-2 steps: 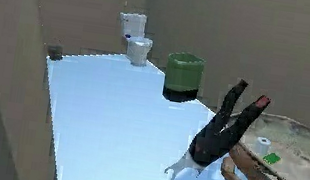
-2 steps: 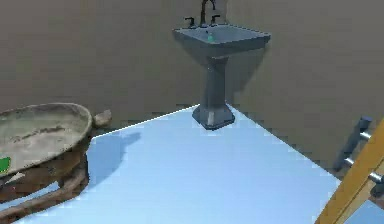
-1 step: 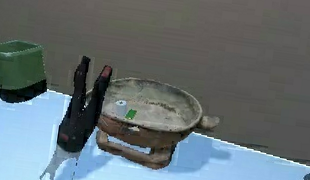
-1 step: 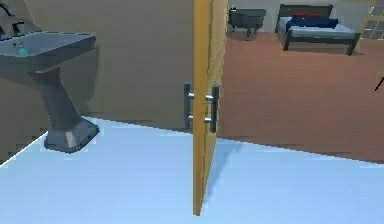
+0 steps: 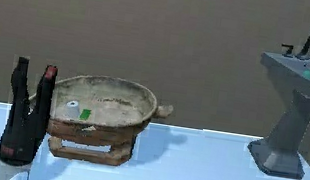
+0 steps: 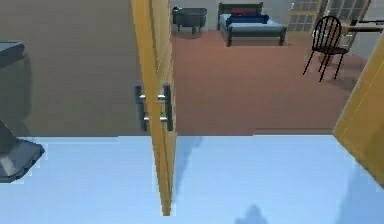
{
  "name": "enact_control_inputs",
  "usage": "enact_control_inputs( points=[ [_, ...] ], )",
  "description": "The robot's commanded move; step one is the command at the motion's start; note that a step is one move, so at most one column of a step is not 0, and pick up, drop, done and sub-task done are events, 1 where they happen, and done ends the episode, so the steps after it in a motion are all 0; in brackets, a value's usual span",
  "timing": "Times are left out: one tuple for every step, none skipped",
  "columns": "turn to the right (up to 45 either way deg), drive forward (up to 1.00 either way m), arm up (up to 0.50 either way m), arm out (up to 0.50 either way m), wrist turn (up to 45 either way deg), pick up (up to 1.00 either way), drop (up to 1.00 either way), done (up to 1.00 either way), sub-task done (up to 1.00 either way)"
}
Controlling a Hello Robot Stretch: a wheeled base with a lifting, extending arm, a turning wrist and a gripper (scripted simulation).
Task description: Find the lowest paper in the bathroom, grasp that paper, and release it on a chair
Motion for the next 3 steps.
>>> enact_control_inputs(
  points=[
    [0.0,0.3,0.0,0.0,0.0,0.0,0.0,0.0,0.0],
    [-45.0,0.0,0.0,0.0,0.0,0.0,0.0,0.0,0.0],
    [-33.0,0.0,0.0,0.0,0.0,0.0,0.0,0.0,0.0]
  ],
)
